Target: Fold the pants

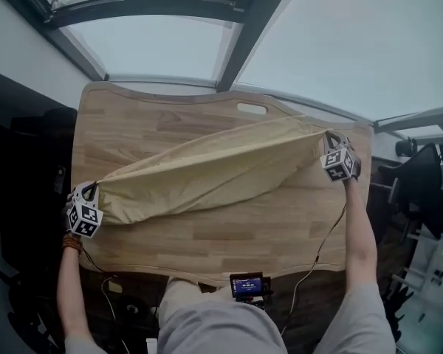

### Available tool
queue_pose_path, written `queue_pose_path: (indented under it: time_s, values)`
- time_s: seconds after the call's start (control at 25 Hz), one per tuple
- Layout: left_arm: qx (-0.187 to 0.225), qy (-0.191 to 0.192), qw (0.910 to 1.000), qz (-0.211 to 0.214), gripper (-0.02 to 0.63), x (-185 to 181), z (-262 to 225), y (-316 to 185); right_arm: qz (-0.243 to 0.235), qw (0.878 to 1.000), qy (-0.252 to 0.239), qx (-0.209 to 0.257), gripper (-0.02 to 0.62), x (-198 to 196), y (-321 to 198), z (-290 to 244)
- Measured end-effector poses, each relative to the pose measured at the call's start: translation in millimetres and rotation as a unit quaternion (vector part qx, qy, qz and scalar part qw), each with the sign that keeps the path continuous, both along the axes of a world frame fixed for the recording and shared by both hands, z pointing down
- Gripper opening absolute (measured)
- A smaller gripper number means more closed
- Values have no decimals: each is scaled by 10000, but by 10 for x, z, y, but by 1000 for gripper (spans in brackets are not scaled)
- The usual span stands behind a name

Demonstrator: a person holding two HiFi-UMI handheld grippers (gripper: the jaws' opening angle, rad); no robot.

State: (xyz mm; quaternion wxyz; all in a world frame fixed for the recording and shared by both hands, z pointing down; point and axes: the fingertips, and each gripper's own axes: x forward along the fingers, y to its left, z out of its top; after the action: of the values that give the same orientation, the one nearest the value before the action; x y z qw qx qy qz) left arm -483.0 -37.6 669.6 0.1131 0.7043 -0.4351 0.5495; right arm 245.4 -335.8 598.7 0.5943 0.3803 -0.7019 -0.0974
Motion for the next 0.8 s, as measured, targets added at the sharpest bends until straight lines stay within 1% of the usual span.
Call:
queue_pose_path:
  time_s: [0.08, 0.24, 0.32, 0.36, 0.4, 0.44, 0.52, 0.56, 0.6, 0.64, 0.68, 0.72, 0.76, 0.8]
  values:
    - [-178, 13, 9997, -156, 9, -56, 195, -144, -18, 9998, 80, -163, 8, -143, -298, 268]
    - [-369, 112, 9969, -691, 9, -168, 494, -259, 127, 9988, 220, -415, 8, -454, -673, 670]
    - [-335, 285, 9947, -930, 9, -202, 544, -267, 255, 9971, 337, -638, 9, -502, -732, 940]
    - [-264, 464, 9925, -1103, 27, -239, 536, -269, 351, 9959, 362, -748, 11, -504, -732, 1056]
    - [-161, 703, 9881, -1356, 79, -307, 503, -265, 454, 9954, 329, -775, 11, -506, -734, 1123]
    - [-28, 969, 9809, -1686, 133, -407, 436, -249, 555, 9958, 209, -698, 12, -510, -745, 1136]
    - [432, 1387, 9593, -2421, 232, -640, 185, -199, 831, 9948, -361, -476, 14, -522, -730, 1079]
    - [746, 1437, 9483, -2729, 235, -740, 28, -151, 978, 9919, -708, -397, 15, -519, -674, 1042]
    - [1044, 1360, 9407, -2929, 233, -801, -115, -75, 1112, 9882, -1006, -301, 42, -501, -589, 997]
    - [1278, 1171, 9381, -2999, 233, -802, -224, 28, 1266, 9837, -1265, -163, 116, -474, -482, 932]
    - [1425, 912, 9402, -2957, 233, -735, -287, 145, 1437, 9780, -1515, -17, 107, -452, -352, 856]
    - [1476, 661, 9451, -2839, 223, -597, -300, 262, 1549, 9725, -1737, 82, 106, -444, -196, 800]
    - [1429, 494, 9514, -2683, 201, -397, -261, 365, 1512, 9706, -1871, 110, 102, -454, -23, 796]
    - [1303, 431, 9576, -2531, 180, -168, -174, 451, 1336, 9730, -1883, 46, 84, -474, 160, 866]
